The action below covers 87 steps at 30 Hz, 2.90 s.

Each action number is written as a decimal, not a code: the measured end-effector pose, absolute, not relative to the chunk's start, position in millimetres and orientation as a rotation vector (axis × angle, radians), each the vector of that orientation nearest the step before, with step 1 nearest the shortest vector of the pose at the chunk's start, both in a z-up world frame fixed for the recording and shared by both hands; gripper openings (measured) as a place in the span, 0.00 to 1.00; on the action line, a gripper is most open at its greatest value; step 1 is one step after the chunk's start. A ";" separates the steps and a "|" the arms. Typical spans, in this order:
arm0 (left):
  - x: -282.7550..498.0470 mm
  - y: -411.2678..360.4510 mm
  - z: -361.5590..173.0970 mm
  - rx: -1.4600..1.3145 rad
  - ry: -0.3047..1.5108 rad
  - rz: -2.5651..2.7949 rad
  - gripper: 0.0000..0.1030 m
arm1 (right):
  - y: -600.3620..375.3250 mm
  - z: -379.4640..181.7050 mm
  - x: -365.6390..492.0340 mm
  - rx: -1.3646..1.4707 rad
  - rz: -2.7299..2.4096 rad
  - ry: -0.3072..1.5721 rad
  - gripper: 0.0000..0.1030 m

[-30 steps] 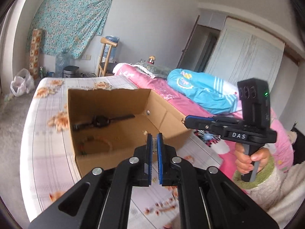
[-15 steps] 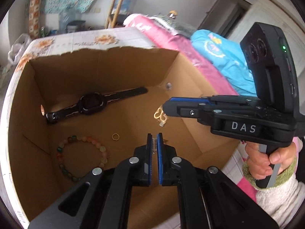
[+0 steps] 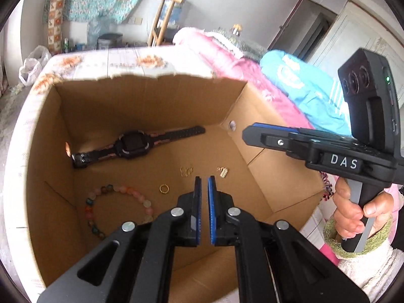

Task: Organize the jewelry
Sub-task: 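Move the left gripper back toward the remaining gold piece on the sheet, then close the left gripper on the small gold piece while the right gripper lowers to the pink-orange bracelet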

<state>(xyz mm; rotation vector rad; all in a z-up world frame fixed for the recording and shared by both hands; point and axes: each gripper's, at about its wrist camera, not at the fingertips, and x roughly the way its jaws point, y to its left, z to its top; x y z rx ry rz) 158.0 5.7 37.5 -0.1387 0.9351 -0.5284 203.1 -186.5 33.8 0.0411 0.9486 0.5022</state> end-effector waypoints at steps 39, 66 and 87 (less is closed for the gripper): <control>39.1 -47.3 -46.6 0.208 0.890 -0.567 0.23 | -247.3 -66.5 37.9 0.179 0.222 0.948 0.48; 35.3 -2.4 -30.9 0.063 0.875 -0.477 0.00 | -246.1 -52.3 29.2 0.053 0.225 0.911 0.48; 36.8 17.4 -32.0 -0.007 0.875 -0.474 0.00 | -207.3 -73.0 66.6 -0.172 0.224 1.029 0.30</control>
